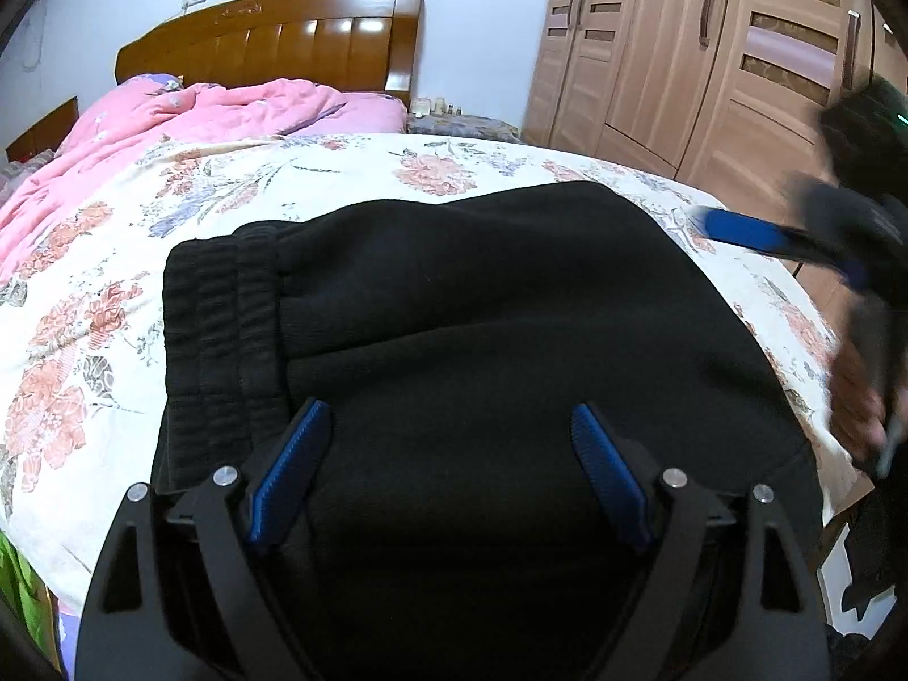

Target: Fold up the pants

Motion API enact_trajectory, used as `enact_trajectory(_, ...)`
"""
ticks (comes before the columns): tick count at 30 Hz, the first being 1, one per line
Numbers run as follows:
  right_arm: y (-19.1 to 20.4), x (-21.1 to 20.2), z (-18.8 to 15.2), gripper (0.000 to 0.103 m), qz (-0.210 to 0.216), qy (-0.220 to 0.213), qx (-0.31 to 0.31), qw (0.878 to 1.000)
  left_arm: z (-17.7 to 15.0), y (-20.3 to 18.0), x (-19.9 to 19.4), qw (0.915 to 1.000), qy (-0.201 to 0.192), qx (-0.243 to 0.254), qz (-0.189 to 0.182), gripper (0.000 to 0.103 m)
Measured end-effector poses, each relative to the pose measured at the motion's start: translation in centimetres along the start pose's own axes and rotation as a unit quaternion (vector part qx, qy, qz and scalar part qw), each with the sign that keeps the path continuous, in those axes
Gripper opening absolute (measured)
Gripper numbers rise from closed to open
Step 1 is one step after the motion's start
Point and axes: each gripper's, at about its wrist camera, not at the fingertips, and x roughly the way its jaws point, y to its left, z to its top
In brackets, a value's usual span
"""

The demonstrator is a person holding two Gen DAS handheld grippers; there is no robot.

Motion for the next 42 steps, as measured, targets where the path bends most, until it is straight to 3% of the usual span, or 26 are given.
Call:
enact_trajectory(1,-0.8,1.2,0.4,0.098,0.008,0.018,0.009,1.0,0.0,0.1,0.0,1.0,0.0,-0.001,-0.003,0.086)
enact_trajectory(2,-1.8,2.5,0.5,0.095,-0.04,0.027,0.008,0.999,0.0,0.1,0.0,1.0,0.0,-0.001,-0.005,0.086)
enact_trajectory(3,-2.9,3.4,0.3,0.085,-0.106,0.036,0.008,0.994,0.0,0.2,0.0,1.0,0.0,0.0,-0.008,0.086)
enact_trajectory(4,-3.5,3.6,0.0,0.081,-0.119,0.036,0.02,0.992,0.0,0.2,0.0,0.9999,0.0,-0.001,-0.01,0.086)
enact_trajectory(7,-4.2,1.8,0.0,0.086,-0.069,-0.018,0.074,0.995,-0.2,0.3,-0.1,0.9999,-0.008,0.003,-0.01,0.086)
enact_trajectory(10,-2.5,1.5,1.6,0.099,-0.066,-0.041,0.047,0.996,-0.4,0.1,0.0,0.9999,-0.014,0.006,-0.007,0.087)
enact_trajectory(12,-2.6,2.6,2.4,0.099,-0.066,-0.029,0.036,0.997,-0.4,0.2,-0.1,0.9999,-0.014,0.006,-0.007,0.087)
enact_trajectory(14,-5.1,4.8,3.7,0.099,-0.124,0.02,0.045,0.991,-0.4,0.2,0.0,0.9999,-0.013,0.007,-0.008,0.087)
enact_trajectory(15,-6.3,5.2,3.9,0.097,-0.134,0.023,0.057,0.989,-0.4,0.2,0.0,0.9999,-0.013,0.007,-0.008,0.087)
enact_trajectory(17,-7.3,4.1,4.7,0.097,-0.107,-0.002,0.088,0.99,-0.4,0.1,0.0,0.9999,-0.013,0.008,-0.007,0.087)
enact_trajectory(20,-6.4,1.4,6.0,0.099,-0.131,-0.049,0.087,0.986,-0.4,0.1,0.0,0.9999,-0.013,0.008,-0.007,0.087)
enact_trajectory(22,-6.2,0.3,6.6,0.099,-0.09,-0.06,0.101,0.989,-0.4,0.0,0.1,0.9999,-0.013,0.008,-0.006,0.087)
enact_trajectory(24,-6.1,0.9,6.6,0.099,-0.038,-0.029,0.119,0.992,-0.4,0.0,0.1,0.9999,-0.013,0.008,-0.006,0.087)
enact_trajectory(26,-6.1,2.6,5.8,0.099,-0.022,0.029,0.111,0.993,-0.4,0.0,0.1,0.9999,-0.013,0.008,-0.005,0.087)
enact_trajectory(27,-6.1,3.5,5.2,0.099,-0.025,0.064,0.105,0.992,-0.4,0.0,0.1,0.9999,-0.012,0.009,-0.004,0.087)
enact_trajectory(28,-6.6,4.8,4.9,0.097,-0.08,0.089,0.087,0.989,-0.3,0.0,0.2,0.9999,-0.01,0.01,-0.004,0.087)
enact_trajectory(29,-7.2,5.4,5.0,0.096,-0.125,0.093,0.074,0.985,-0.3,0.0,0.2,0.9999,-0.008,0.011,-0.004,0.087)
enact_trajectory(31,-7.8,4.6,6.0,0.096,-0.101,0.066,0.104,0.987,-0.2,0.0,0.2,0.9999,-0.004,0.013,-0.004,0.087)
enact_trajectory(34,-6.7,2.5,7.3,0.099,-0.118,0.028,0.11,0.987,-0.1,0.0,0.3,0.9999,-0.003,0.015,-0.004,0.087)
enact_trajectory(35,-6.0,2.2,7.4,0.099,-0.093,0.027,0.108,0.989,-0.1,0.0,0.3,0.9999,-0.003,0.016,-0.003,0.087)
enact_trajectory(37,-5.1,3.2,7.0,0.099,-0.043,0.053,0.103,0.992,-0.1,0.0,0.4,0.9999,-0.001,0.017,-0.003,0.087)
enact_trajectory(39,-4.4,4.9,6.0,0.099,-0.034,0.097,0.091,0.99,-0.1,0.0,0.4,0.9998,0.001,0.018,-0.003,0.087)
enact_trajectory(41,-5.4,6.6,5.3,0.099,-0.125,0.107,0.068,0.984,0.0,-0.1,0.4,0.9998,0.006,0.021,-0.003,0.087)
enact_trajectory(42,-6.2,6.9,5.2,0.099,-0.126,0.104,0.076,0.984,0.1,-0.2,0.4,0.9997,0.009,0.022,-0.003,0.087)
